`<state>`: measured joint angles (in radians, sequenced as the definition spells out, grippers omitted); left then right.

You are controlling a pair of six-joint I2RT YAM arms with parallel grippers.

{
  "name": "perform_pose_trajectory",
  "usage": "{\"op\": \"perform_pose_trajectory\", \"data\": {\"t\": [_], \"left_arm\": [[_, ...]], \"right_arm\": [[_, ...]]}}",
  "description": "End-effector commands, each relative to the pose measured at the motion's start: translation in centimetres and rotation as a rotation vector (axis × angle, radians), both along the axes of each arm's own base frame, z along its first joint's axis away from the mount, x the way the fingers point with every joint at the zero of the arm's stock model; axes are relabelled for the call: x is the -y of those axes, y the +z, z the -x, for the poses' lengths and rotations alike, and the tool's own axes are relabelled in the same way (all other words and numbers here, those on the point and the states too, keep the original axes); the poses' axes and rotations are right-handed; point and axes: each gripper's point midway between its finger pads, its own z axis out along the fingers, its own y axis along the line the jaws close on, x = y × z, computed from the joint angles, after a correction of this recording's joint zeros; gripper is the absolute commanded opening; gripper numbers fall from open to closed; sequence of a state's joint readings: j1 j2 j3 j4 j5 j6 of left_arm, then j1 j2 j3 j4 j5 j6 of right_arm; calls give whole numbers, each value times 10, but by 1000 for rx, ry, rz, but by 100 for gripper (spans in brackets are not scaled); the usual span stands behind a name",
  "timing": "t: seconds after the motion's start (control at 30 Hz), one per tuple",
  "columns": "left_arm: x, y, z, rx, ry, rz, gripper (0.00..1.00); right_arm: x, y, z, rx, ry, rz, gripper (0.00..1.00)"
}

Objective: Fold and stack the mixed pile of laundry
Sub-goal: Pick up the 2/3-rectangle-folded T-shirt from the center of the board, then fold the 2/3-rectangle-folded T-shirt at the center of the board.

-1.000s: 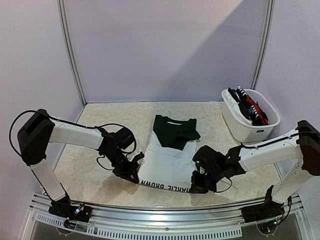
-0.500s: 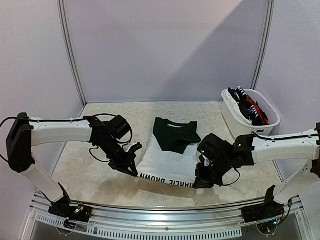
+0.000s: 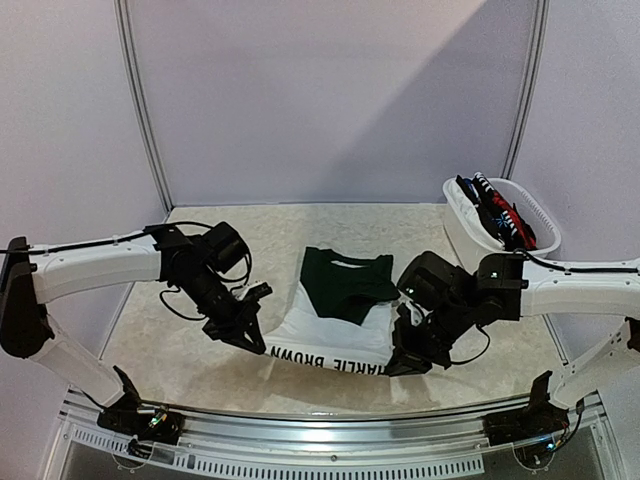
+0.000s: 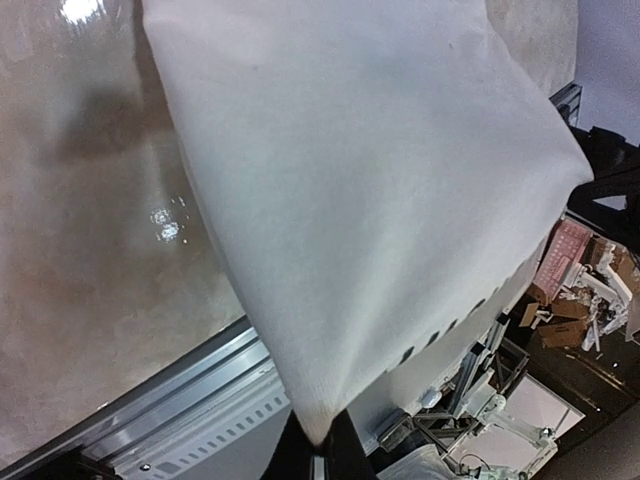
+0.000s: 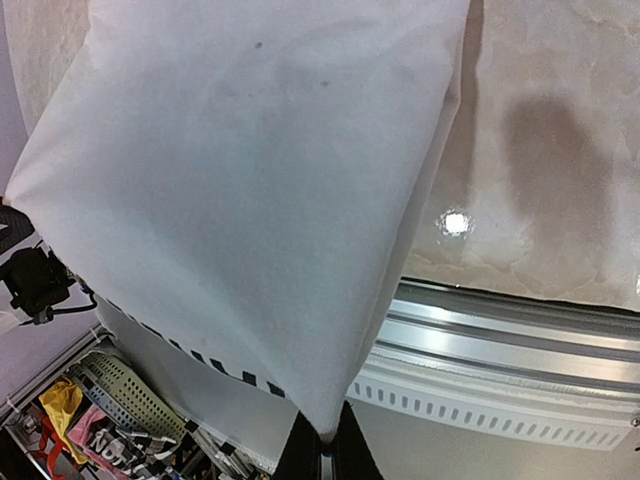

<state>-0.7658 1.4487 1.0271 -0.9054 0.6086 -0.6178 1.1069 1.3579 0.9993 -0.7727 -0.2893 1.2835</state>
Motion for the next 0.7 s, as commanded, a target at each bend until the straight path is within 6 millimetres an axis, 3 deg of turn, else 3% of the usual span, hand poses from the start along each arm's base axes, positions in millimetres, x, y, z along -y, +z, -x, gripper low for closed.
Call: {"op": "perform_pose_trajectory", "data": {"t": [0.0, 0.27, 0.47, 0.67], "left_arm": [[-6, 24, 10, -19, -4, -9, 0], [-13, 48, 20, -36, -13, -4, 0], [-13, 60, -8, -1, 28, -12, 0], [-9, 67, -43, 24, 69, -16, 0]], "right_arm": [[11, 15, 10, -40, 1, 55, 0], [15, 42, 6, -25, 2, 106, 0], [22, 44, -7, 2, -32, 169, 0], [27, 53, -36, 56, -82, 184, 0]]}}
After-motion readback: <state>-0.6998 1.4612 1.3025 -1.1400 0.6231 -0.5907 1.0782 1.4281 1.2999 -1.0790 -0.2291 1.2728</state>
